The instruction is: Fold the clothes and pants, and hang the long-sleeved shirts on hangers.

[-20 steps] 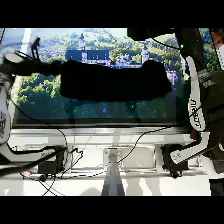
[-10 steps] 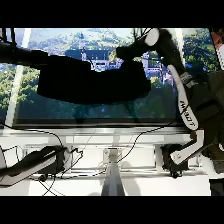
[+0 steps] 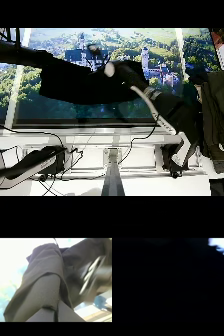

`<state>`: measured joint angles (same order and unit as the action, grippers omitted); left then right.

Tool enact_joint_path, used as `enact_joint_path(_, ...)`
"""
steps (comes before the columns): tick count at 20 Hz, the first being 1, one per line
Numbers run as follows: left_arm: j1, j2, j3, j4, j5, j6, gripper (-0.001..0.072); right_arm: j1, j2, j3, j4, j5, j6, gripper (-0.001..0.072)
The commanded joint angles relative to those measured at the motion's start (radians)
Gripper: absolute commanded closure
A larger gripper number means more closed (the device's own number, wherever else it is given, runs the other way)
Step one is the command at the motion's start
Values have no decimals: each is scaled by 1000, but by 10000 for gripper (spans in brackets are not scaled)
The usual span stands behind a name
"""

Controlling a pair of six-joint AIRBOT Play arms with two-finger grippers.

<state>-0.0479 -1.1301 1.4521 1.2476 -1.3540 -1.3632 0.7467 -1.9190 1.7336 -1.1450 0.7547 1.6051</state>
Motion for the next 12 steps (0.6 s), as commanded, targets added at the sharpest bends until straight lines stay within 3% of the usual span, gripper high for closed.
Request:
enact_joint_path(1, -4, 2, 1, 1, 15, -2, 699, 110, -31, -1, 7, -137, 10, 698)
enact_joint_path(5, -5, -12, 0, -16, 77, -3, 698, 69, -24, 3, -83, -29, 9, 697)
enact_joint_path(8, -12, -74, 0, -194, 182, -2, 698, -58, 8, 3, -177, 155, 9, 697)
enact_joint_path(12, -140, -247, 1, -369, 321, 34, 699, -305, 103, 2, -191, 241, 10, 697)
